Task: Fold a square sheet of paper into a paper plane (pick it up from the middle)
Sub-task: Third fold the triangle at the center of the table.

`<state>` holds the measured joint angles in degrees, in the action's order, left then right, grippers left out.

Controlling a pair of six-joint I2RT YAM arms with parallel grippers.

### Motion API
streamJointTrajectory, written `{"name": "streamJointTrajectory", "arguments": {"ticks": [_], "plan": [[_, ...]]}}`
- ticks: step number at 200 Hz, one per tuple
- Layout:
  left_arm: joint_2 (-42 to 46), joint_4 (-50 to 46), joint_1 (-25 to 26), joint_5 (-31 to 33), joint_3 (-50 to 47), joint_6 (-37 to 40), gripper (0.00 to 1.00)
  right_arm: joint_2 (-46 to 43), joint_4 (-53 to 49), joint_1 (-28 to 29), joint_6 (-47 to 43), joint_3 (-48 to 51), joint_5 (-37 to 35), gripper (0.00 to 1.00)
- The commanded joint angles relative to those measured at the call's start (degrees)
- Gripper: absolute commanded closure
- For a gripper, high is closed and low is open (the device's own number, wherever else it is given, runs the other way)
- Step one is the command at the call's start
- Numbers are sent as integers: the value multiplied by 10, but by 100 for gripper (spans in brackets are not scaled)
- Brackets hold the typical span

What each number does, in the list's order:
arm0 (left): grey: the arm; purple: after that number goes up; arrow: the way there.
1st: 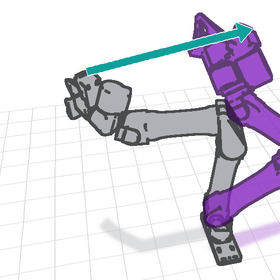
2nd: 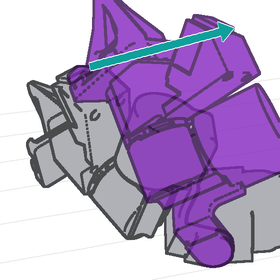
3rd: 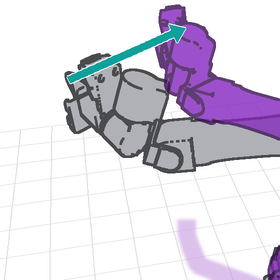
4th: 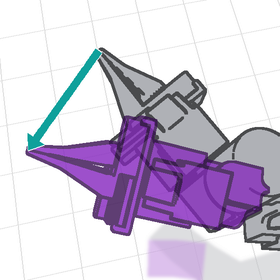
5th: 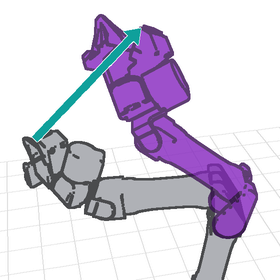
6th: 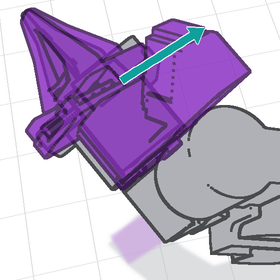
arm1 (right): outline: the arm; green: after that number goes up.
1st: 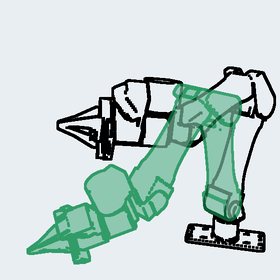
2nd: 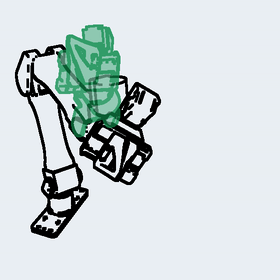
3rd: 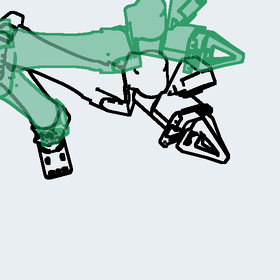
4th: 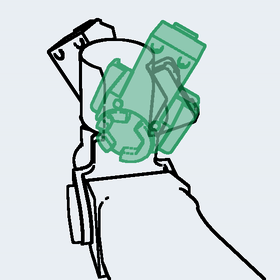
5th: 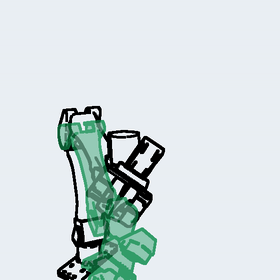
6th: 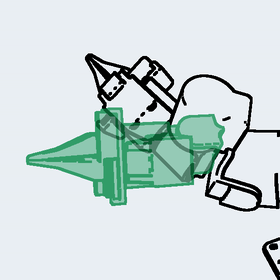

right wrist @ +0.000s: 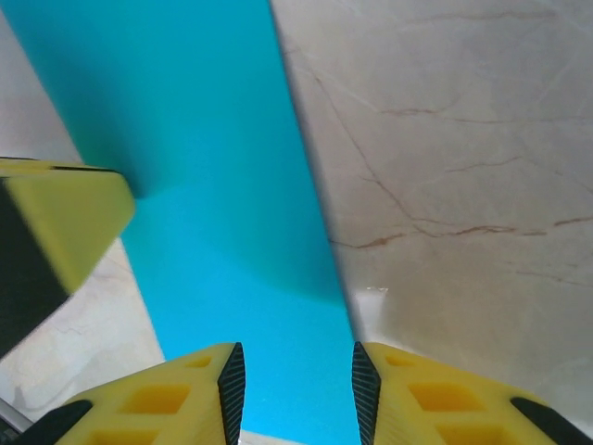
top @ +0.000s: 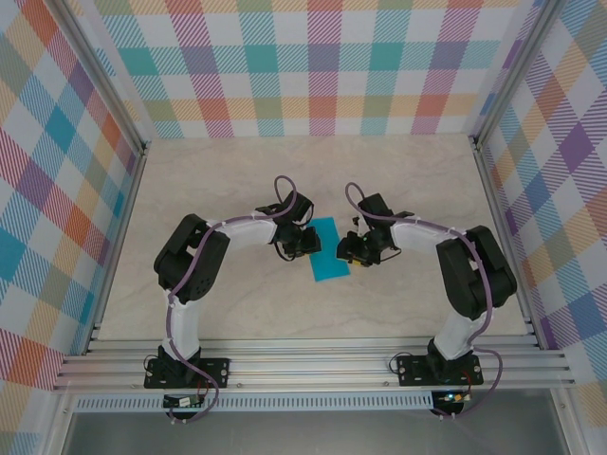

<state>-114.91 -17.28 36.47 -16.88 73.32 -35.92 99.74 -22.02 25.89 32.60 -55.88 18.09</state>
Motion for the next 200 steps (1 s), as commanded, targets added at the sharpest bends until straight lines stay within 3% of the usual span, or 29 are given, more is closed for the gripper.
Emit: {"name": "streamJointTrajectory", "arguments": {"ticks": [1,49,94,134,200], "plan": [[-3,-21,4,11,-17,8,82,20,-6,1,-16,-1,19,62],[-3,-24,4,9,-15,11,82,14,36,2,-12,19,80,63],[-1,-27,3,3,-13,22,82,-6,41,-8,21,15,59,63],[-3,-40,4,-2,-8,58,82,11,65,-32,25,7,112,63],[-1,-36,4,-26,-2,91,82,65,62,-58,4,-19,149,77]]}}
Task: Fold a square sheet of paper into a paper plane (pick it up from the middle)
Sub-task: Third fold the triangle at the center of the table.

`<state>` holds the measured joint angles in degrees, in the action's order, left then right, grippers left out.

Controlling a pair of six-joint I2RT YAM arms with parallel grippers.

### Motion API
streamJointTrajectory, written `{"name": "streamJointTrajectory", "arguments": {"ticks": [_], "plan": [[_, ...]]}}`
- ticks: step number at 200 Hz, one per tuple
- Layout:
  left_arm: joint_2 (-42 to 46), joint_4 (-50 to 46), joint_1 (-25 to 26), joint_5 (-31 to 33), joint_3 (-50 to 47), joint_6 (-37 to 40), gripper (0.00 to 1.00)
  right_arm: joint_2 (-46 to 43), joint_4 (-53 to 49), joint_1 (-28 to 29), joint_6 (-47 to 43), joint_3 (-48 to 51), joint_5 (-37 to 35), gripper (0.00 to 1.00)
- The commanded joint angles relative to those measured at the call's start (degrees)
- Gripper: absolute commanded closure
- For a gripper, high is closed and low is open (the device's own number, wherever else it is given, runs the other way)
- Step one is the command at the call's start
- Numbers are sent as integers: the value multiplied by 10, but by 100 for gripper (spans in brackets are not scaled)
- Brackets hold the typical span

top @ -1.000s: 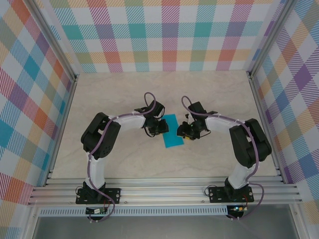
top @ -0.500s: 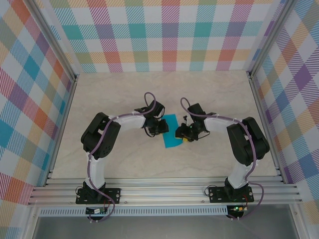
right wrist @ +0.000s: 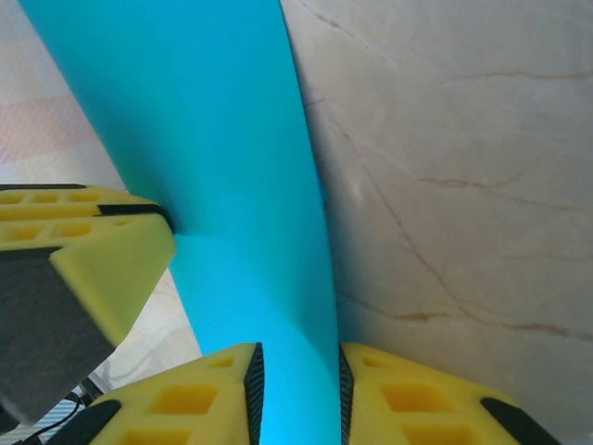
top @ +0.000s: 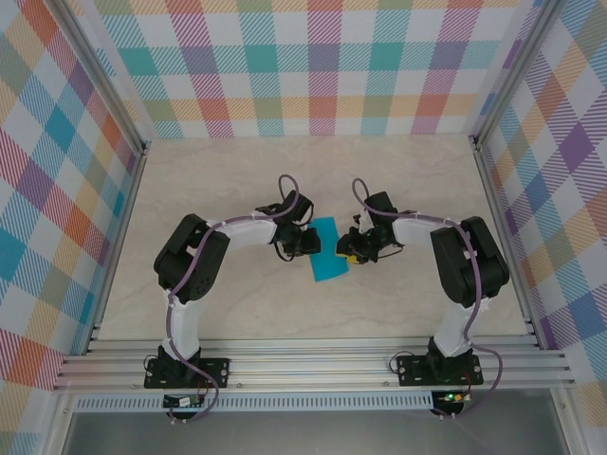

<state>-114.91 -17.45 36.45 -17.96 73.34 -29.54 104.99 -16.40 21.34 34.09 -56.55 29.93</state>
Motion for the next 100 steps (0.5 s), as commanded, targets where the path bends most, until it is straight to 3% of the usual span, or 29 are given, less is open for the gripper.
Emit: {"name": "streamJointTrajectory", "arguments": {"ticks": [1,44,70,81,100], "plan": [[-1,-35,4,-16,-2,28,82,13,6,-12,-11,-12,31,77],[7,-37,4,-17,7,54,78,25,19,-26,-13,-15,77,88],[40,-22,4,-10,2,55,66,19,44,-26,14,3,95,94],[65,-8,5,-4,-10,54,56,15,57,-27,26,10,100,94],[111,30,13,2,-42,57,51,13,47,-27,37,5,97,94]]}}
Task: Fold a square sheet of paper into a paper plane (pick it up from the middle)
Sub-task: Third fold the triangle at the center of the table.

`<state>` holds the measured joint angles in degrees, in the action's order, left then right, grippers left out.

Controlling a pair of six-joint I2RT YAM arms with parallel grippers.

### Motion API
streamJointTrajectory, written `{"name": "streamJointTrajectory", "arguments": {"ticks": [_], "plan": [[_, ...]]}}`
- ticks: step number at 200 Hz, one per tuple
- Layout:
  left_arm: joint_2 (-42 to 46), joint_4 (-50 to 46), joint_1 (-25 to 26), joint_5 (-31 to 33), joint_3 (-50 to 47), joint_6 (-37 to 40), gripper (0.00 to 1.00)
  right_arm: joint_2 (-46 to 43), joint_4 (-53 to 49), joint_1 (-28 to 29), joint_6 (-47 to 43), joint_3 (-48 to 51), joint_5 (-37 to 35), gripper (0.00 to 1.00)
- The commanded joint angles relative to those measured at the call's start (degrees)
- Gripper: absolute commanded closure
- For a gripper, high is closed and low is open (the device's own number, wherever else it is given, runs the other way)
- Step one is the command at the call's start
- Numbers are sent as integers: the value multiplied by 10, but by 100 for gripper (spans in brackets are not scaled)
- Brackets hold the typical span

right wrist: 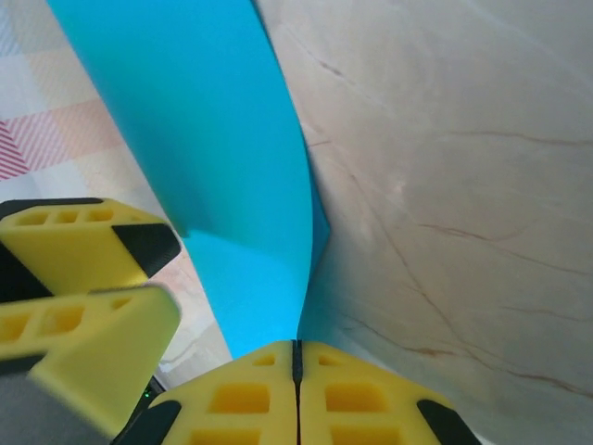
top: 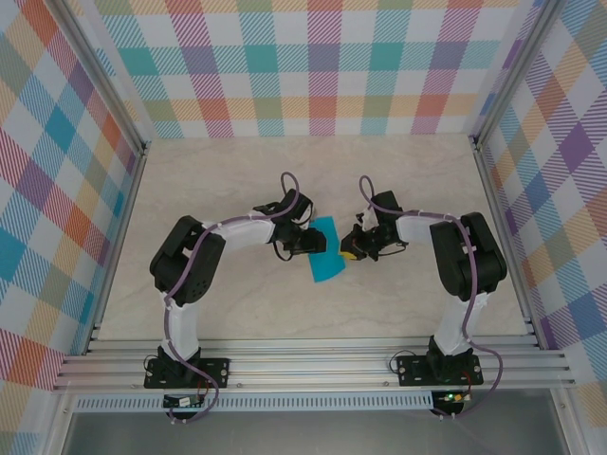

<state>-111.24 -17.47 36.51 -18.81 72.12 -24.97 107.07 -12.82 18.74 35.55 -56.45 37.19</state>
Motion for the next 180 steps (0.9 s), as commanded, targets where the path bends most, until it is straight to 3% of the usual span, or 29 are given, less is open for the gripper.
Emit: {"name": "streamJointTrajectory", "arguments": {"ticks": [1,35,65,123,180], "plan": [[76,32,14,11,-32,12,50,-7,9,0,22,4,24,94],[151,57,68,67,-88,35,42,0,-29,-1,19,-18,26,95],[179,53,141,164,-114,67,39,-2,-45,0,14,-24,29,95],[113,0,231,289,-58,132,36,3,-48,0,14,-24,31,94],[52,-24,261,386,-11,162,36,4,-52,-1,14,-30,31,94]]}}
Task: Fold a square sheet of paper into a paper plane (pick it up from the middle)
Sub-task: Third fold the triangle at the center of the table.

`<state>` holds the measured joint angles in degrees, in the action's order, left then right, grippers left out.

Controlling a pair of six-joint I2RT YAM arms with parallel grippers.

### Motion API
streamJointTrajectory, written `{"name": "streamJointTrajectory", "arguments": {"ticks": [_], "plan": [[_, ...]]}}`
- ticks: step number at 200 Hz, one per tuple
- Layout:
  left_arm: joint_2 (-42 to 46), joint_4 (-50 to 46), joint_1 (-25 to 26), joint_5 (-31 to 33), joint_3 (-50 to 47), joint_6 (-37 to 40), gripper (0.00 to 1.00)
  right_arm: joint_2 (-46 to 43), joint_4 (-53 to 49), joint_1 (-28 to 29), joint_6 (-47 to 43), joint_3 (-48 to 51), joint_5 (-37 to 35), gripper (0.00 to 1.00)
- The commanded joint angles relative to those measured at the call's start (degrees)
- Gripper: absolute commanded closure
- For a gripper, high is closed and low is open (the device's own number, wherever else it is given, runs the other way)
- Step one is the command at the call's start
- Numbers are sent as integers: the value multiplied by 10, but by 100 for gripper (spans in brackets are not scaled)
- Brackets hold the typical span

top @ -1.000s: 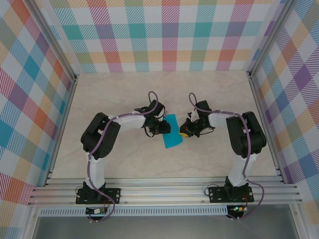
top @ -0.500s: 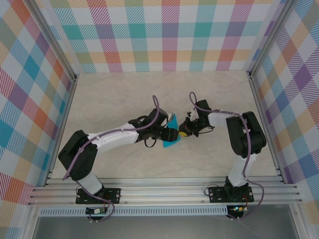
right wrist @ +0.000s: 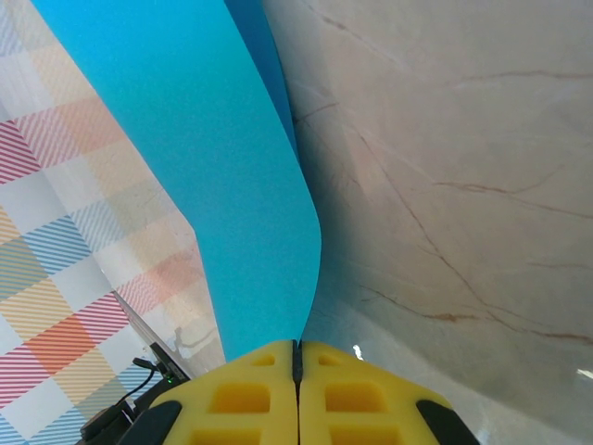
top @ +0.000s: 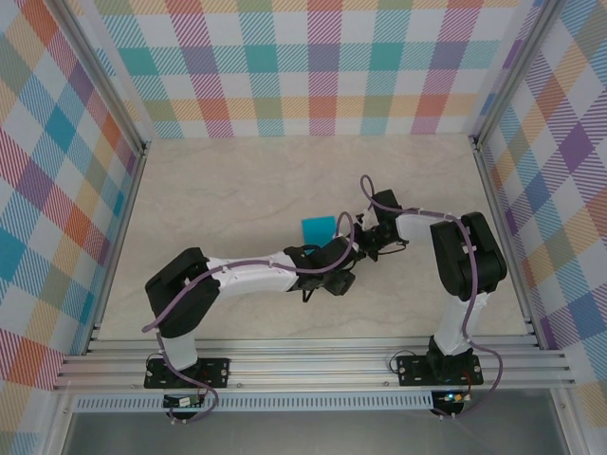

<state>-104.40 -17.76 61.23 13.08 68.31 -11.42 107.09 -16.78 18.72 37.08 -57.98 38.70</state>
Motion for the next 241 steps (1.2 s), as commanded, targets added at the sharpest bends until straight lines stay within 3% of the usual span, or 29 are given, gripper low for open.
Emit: {"name": "streamJointTrajectory", "arguments": {"ticks": [1,48,131,169,192,211,241], "plan": [[-17,-22,14,69,27,27,36,4,-12,0,-2,-15,16,94],[-39,-15,15,81,47,27,42,7,-19,0,-5,-17,14,92],[-37,-13,15,90,43,11,88,-6,-27,-1,-9,-22,2,84],[-35,-13,12,87,41,6,97,-17,-35,-4,-13,-24,-12,81],[-16,-1,-5,52,22,-6,100,-39,-53,-16,-22,-21,-52,76],[8,13,-29,-22,-4,-20,100,-59,-69,-26,-36,-23,-84,71],[39,52,-67,-118,-39,-38,100,-66,-63,-29,-47,-32,-73,73]]}}
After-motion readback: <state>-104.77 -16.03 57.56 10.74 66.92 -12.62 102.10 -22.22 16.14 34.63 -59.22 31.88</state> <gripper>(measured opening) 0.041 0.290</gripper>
